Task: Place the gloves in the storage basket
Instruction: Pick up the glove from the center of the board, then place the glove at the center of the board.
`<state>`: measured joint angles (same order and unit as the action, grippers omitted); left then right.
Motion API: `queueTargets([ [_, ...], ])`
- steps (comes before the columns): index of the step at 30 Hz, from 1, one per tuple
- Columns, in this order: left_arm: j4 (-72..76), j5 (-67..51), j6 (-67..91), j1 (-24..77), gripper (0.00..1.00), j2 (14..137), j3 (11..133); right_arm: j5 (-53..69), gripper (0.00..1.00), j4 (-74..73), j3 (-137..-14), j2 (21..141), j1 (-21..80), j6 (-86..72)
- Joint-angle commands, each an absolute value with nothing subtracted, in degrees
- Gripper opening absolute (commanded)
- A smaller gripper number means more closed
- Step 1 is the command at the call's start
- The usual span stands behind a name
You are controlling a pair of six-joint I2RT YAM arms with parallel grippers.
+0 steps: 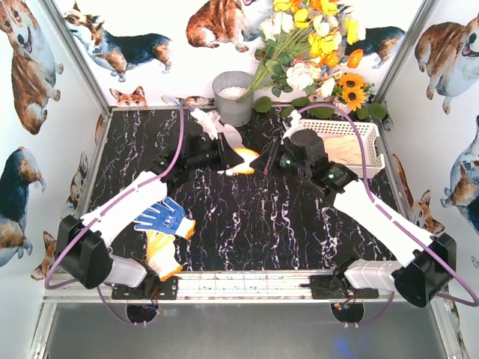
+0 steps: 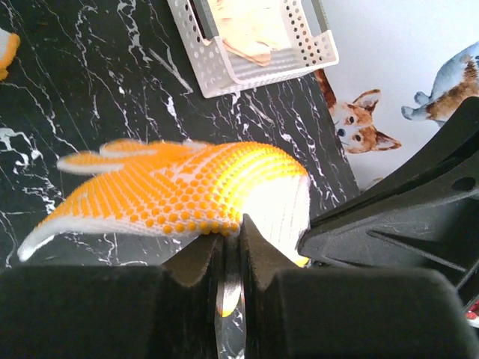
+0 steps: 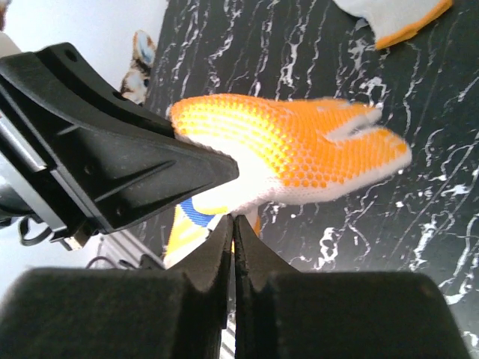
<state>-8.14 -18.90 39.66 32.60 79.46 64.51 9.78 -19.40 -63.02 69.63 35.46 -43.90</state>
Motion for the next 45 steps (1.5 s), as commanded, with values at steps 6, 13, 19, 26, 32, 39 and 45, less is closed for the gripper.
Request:
queueTargets([
  [6, 7.87, -22.01, 39.63, 33.56, 0.04, 86.52, 49.41, 9.19, 0.00, -14.03, -49.37, 73.25, 35.42, -44.53],
  [13, 10.26, -20.66, 42.25, 41.27, 0.06, 89.65, 40.03, 16.25, 0.00, -15.82, -39.79, 73.79, 40.40, -50.04],
  [19, 6.52, -16.99, 46.53, 45.79, 0.21, 84.32, 32.55, 16.65, 0.00, -17.92, -34.40, 70.55, 45.79, -53.90],
  [26, -5.97, -6.58, 43.97, 46.32, 0.51, 73.59, 33.00, 17.09, 0.00, -17.09, -31.18, 72.83, 47.71, -56.25],
  [32, -6.82, -4.69, 41.42, 46.38, 0.58, 69.98, 36.76, 14.38, 0.34, -22.57, -34.78, 69.66, 47.81, -54.18],
  [39, 3.46, -7.57, 43.73, 47.34, 0.50, 76.91, 36.94, 0.08, 0.34, -38.62, -41.80, 64.80, 46.88, -50.37],
  [45, 13.16, -6.16, 46.96, 47.37, 0.36, 84.21, 38.13, 5.44, 0.12, -26.42, -36.30, 65.75, 38.87, -50.74],
])
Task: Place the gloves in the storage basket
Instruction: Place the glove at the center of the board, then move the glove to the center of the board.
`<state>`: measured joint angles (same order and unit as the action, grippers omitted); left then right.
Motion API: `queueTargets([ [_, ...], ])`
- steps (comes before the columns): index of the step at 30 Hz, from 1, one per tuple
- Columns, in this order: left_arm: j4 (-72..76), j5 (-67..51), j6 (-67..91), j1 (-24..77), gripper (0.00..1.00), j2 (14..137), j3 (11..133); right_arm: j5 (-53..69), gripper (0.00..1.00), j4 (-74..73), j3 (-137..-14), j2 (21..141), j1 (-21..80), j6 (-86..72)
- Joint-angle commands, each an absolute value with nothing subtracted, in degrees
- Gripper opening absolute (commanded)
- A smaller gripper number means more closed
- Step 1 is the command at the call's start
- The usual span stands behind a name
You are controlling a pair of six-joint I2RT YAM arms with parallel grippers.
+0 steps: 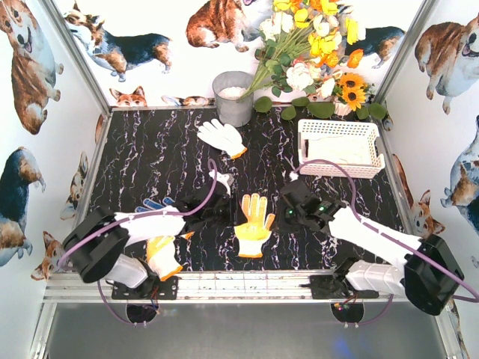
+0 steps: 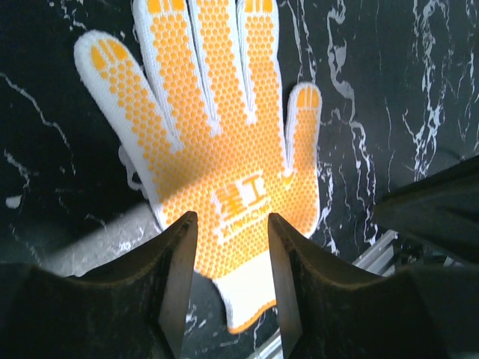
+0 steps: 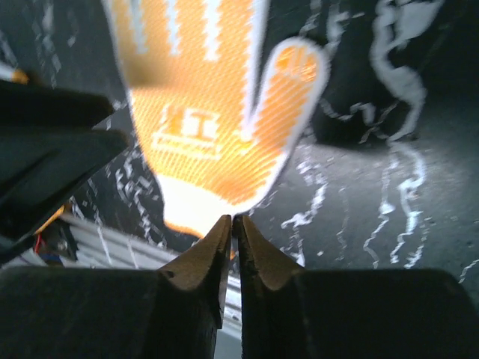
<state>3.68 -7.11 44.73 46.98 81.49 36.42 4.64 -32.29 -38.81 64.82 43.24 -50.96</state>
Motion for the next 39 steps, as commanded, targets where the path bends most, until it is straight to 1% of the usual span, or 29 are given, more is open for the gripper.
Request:
queueTargets([
  [1, 14.25, -5.81, 47.50, 47.37, 0.35, 85.19, 37.99, 6.22, 0.11, -24.74, -36.04, 66.34, 38.07, -50.94],
  [4, 16.85, -4.89, 48.14, 47.37, 0.33, 88.31, 37.97, 5.94, 0.11, -21.25, -36.11, 68.00, 37.54, -50.70],
  [9, 16.75, -4.46, 48.08, 47.37, 0.30, 91.21, 37.61, 5.54, 0.10, -18.35, -36.35, 73.06, 36.49, -48.72],
  [20, 14.76, -1.09, 49.20, 47.37, 0.30, 86.95, 30.62, 7.88, 0.08, -12.49, -36.56, 82.48, 36.21, -48.21],
  [24, 14.75, -0.88, 49.31, 47.37, 0.30, 86.57, 30.14, 9.10, 0.06, -11.37, -37.38, 85.36, 36.21, -48.16],
  [28, 12.86, 0.43, 48.17, 47.36, 0.31, 86.16, 31.34, 10.03, 0.06, -11.28, -37.49, 85.55, 36.21, -48.63],
  [29, 12.06, 0.47, 47.53, 47.36, 0.34, 86.09, 32.09, 10.16, 0.06, -11.48, -37.40, 85.07, 36.21, -48.61],
  [31, 9.48, 0.50, 44.76, 47.30, 0.46, 85.73, 34.37, 9.62, 0.08, -12.68, -37.35, 83.60, 36.21, -48.40],
  [34, 1.87, 3.75, 39.75, 47.30, 0.59, 83.79, 39.86, 7.95, 0.15, -16.64, -38.41, 79.76, 36.22, -47.03],
  [37, -4.82, 8.96, 33.57, 46.93, 0.69, 81.59, 45.80, 4.80, 0.23, -22.96, -40.31, 74.31, 36.13, -45.21],
  [39, -8.97, 12.36, 29.01, 45.97, 0.72, 81.77, 49.57, 2.24, 0.29, -26.56, -41.64, 70.39, 36.00, -44.06],
])
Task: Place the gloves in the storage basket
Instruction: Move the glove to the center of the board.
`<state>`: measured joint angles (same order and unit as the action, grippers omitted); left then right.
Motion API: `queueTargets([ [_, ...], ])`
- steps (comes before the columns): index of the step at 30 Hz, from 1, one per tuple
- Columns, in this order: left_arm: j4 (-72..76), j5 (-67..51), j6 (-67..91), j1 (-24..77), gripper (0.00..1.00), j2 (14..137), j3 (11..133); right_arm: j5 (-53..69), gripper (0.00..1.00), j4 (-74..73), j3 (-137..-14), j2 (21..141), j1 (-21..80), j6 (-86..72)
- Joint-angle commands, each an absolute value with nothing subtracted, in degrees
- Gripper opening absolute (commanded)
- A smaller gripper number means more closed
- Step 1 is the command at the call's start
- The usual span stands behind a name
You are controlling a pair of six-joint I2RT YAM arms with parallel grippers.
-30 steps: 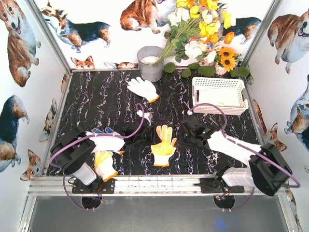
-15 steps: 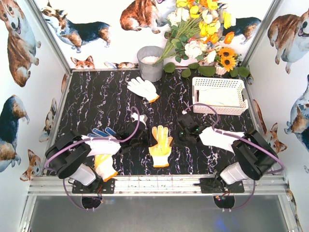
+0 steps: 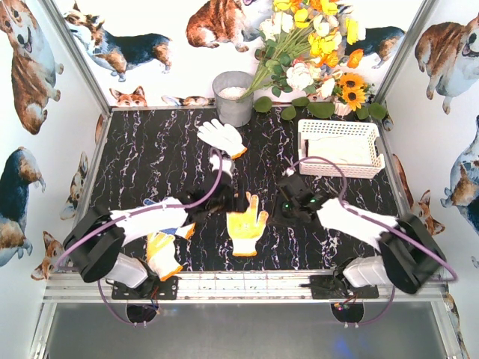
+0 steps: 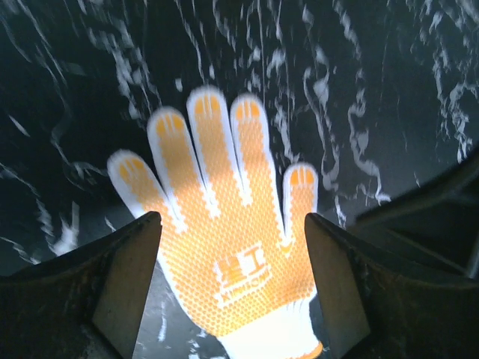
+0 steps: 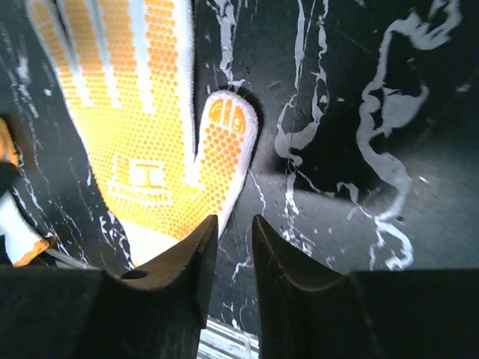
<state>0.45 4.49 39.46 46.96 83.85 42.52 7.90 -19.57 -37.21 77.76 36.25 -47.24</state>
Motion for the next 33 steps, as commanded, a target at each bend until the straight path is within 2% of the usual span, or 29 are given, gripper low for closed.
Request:
queueTargets([
  [1, -11.64, 13.54, 26.59, 45.24, 0.73, 82.47, 51.87, 1.02, 0.31, -28.05, -42.16, 68.42, 35.73, -43.56],
  [9, -21.56, 17.76, 13.44, 38.61, 0.71, 93.63, 70.41, -3.26, 0.37, -33.42, -41.69, 53.31, 32.70, -41.99],
  [17, -20.80, 12.05, 19.24, 31.14, 0.63, 109.55, 83.68, -1.32, 0.38, -35.92, -39.48, 47.12, 32.26, -43.62],
  [22, -16.68, 9.15, 28.16, 28.30, 0.56, 115.52, 86.11, 0.31, 0.38, -35.31, -37.88, 45.79, 32.26, -44.50],
  [33, -3.36, 5.09, 40.61, 25.05, 0.54, 121.12, 83.29, 1.85, 0.39, -33.75, -37.27, 46.24, 32.26, -44.48],
])
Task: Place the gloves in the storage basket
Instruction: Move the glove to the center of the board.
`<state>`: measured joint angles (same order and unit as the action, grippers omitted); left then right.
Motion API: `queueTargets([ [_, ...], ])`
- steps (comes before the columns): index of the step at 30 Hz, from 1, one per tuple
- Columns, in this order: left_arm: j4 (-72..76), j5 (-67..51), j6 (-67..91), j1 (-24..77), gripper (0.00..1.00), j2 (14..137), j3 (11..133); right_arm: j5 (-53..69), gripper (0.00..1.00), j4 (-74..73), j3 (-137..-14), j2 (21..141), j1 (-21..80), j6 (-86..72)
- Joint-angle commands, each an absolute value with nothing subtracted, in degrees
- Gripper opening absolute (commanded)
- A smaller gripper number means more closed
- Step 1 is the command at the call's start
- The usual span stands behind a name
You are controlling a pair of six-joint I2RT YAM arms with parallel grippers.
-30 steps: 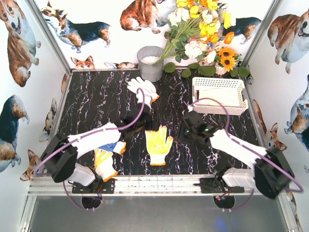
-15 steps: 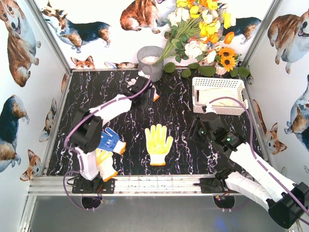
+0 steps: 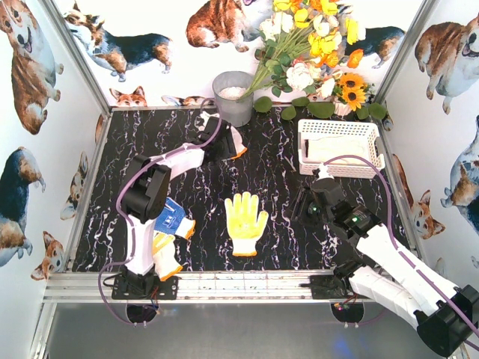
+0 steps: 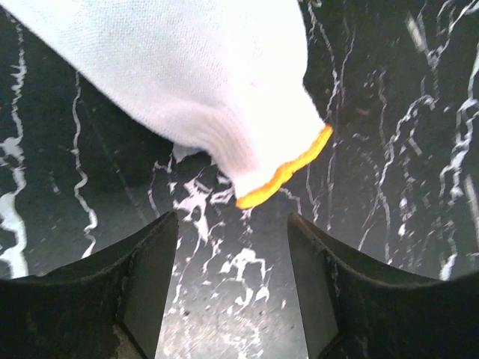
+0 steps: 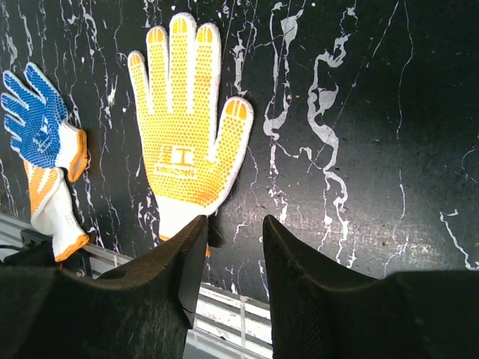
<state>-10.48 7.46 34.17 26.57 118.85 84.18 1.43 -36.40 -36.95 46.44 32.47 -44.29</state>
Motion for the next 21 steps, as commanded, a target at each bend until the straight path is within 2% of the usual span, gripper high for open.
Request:
queueTargets([
  [1, -2.36, 4.61, 41.74, 24.85, 0.54, 121.71, 83.24, 1.95, 0.39, -33.64, -37.27, 46.42, 32.26, -44.47],
  [15, 2.06, 5.06, 49.81, 23.47, 0.45, 127.11, 83.55, 2.48, 0.39, -32.89, -36.58, 46.74, 32.26, -44.98],
  [21, 4.39, 6.77, 51.70, 23.29, 0.28, 127.77, 81.93, 2.89, 0.39, -32.34, -36.65, 47.25, 32.26, -44.92],
])
